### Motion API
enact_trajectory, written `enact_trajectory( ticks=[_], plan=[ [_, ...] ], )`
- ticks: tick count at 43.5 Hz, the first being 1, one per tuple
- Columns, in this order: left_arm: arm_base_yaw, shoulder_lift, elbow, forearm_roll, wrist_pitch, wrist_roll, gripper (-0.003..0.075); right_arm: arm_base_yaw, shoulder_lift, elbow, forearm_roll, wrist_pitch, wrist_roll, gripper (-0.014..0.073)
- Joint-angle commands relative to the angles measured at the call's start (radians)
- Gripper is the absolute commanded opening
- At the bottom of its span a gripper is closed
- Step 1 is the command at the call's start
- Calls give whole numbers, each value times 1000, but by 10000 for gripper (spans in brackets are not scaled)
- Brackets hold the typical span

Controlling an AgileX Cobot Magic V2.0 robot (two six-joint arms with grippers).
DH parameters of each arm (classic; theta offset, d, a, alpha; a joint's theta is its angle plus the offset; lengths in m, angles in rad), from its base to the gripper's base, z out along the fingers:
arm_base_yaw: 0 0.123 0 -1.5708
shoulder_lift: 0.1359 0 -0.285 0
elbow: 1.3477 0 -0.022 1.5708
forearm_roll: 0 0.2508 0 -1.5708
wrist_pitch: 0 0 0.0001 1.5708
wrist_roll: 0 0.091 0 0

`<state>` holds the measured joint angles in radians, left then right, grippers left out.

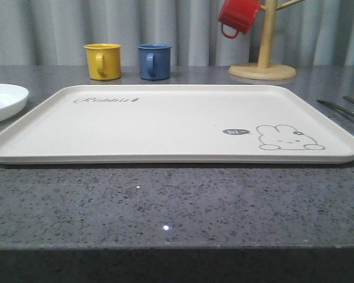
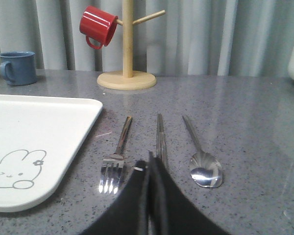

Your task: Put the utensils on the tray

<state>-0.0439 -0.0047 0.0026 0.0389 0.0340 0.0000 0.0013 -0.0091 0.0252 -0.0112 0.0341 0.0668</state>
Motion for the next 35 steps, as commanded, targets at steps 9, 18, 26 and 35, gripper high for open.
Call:
enact_trajectory(
  ticks=[9,18,26,35],
  plan=[
    [-1,-22,2,-8,-83,0,-18,-5,-20,-10,-9,-82,-3,-69],
    [-1,-22,2,-8,-105,0,-18,-5,-20,-12,-7,-122,-3,-69],
    [-1,-5,-229,-4,-106,0,-18,-5,-12,-269,-7,103,-3,-69],
    [-1,245,-672,7,354,0,-18,-5,244,-676,-7,470,-3,-69]
  ],
)
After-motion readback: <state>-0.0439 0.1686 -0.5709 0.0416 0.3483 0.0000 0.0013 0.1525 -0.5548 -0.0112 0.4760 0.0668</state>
